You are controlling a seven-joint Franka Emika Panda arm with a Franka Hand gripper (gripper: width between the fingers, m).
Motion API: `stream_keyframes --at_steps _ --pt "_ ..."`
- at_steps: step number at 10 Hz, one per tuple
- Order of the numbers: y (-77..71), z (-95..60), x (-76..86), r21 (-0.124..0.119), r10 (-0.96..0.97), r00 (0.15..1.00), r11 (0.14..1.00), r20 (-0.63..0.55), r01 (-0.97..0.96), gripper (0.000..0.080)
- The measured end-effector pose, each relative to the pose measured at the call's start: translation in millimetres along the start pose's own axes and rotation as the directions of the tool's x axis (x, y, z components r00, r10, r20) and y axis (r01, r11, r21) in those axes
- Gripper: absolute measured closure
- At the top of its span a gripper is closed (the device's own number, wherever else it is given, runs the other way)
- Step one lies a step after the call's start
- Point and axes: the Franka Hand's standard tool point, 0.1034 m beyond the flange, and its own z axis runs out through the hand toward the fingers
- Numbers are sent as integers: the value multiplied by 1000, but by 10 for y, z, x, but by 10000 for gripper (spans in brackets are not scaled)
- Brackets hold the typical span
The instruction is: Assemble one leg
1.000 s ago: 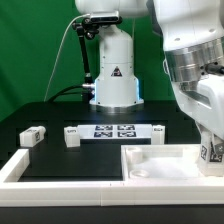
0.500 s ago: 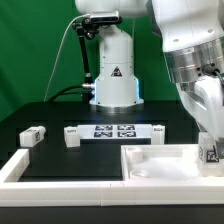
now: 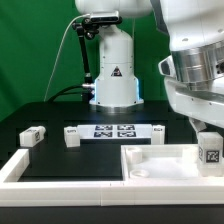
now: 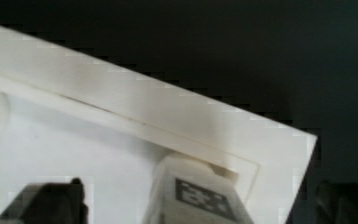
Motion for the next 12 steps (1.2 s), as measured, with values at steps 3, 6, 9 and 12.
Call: stream_keyframes --at_steps 3,6,9,12 --pt "-6 -52 60 -2 -292 956 956 -9 292 150" --pt "-14 -104 103 -67 -622 782 783 -51 618 150" --pt "-14 -84 153 -111 -832 552 554 -55 825 150" --pt "-9 -79 168 -118 -909 414 416 -40 902 150"
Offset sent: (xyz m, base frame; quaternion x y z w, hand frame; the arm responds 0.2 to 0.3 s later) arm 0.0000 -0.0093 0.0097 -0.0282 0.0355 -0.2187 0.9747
